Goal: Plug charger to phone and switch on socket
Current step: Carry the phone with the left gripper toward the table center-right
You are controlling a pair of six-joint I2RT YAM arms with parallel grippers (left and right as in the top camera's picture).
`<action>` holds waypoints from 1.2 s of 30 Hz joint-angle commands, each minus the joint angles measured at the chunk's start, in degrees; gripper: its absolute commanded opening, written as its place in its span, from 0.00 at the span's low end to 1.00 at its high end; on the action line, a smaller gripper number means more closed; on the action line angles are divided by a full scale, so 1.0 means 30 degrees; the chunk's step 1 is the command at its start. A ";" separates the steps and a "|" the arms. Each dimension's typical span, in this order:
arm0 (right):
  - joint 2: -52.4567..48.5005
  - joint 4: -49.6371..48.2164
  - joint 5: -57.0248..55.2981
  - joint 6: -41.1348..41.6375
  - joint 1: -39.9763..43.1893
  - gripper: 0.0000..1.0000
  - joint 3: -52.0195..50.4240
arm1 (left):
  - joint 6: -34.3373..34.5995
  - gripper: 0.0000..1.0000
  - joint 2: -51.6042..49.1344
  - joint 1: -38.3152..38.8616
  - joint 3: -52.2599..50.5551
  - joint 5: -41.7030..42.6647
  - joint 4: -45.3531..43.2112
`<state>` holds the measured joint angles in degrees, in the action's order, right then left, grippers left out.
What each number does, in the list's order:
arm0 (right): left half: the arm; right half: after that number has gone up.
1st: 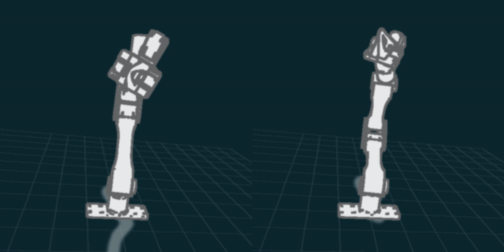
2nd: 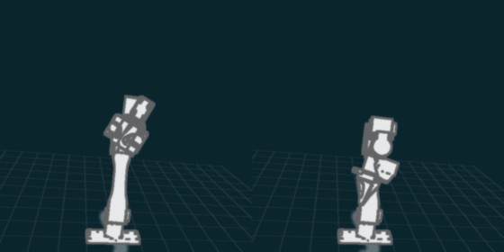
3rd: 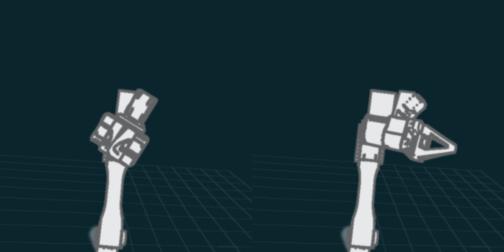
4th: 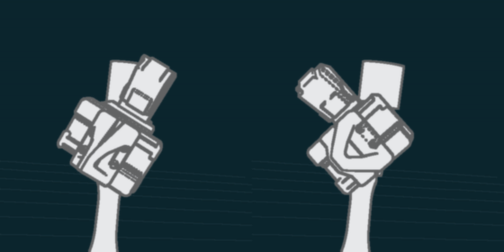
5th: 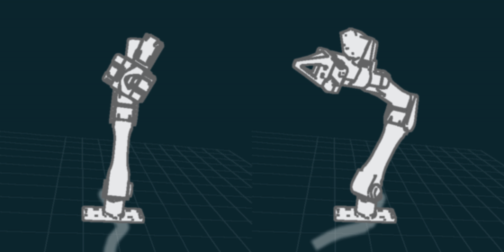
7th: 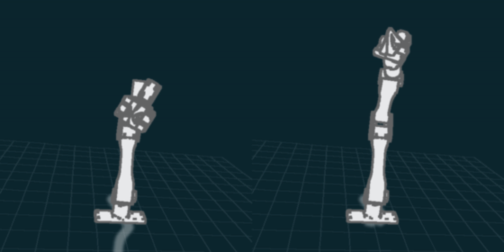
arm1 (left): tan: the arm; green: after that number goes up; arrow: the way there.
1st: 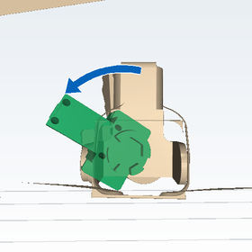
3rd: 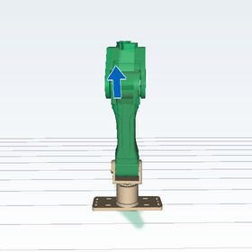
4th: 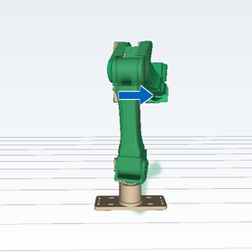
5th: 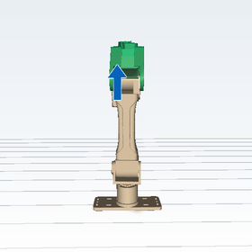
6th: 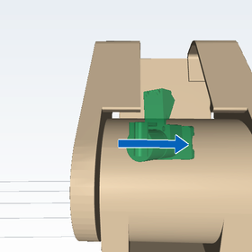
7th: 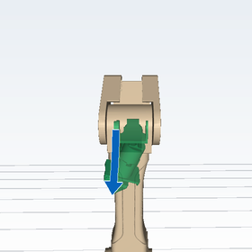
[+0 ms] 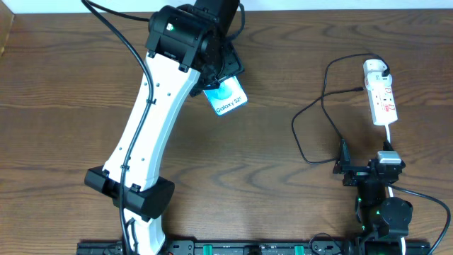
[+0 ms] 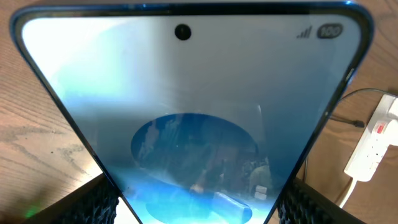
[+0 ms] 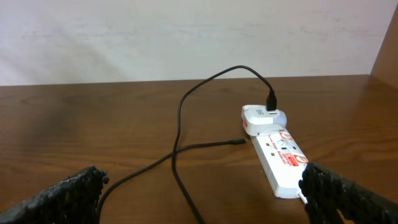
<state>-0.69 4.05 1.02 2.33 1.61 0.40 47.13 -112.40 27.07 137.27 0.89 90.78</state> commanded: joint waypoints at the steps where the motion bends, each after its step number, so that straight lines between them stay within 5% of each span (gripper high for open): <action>1: 0.0102 0.0073 -0.0153 0.0124 -0.0146 0.99 -0.0029 | 0.0554 0.57 -0.0255 -0.0051 -0.0546 -0.0153 -0.0087; 12: 0.0102 0.0073 -0.0153 0.0124 -0.0146 0.99 -0.0029 | 0.0546 0.57 -0.0262 -0.0051 -0.2455 0.1056 -0.0364; 36: 0.0102 0.0073 -0.0153 0.0124 -0.0146 0.99 -0.0029 | 0.0554 0.57 -0.0262 -0.0051 -1.0061 0.4459 -0.6841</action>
<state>-0.69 4.05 1.02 2.33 1.63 0.40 48.25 -113.23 27.07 108.88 12.36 71.53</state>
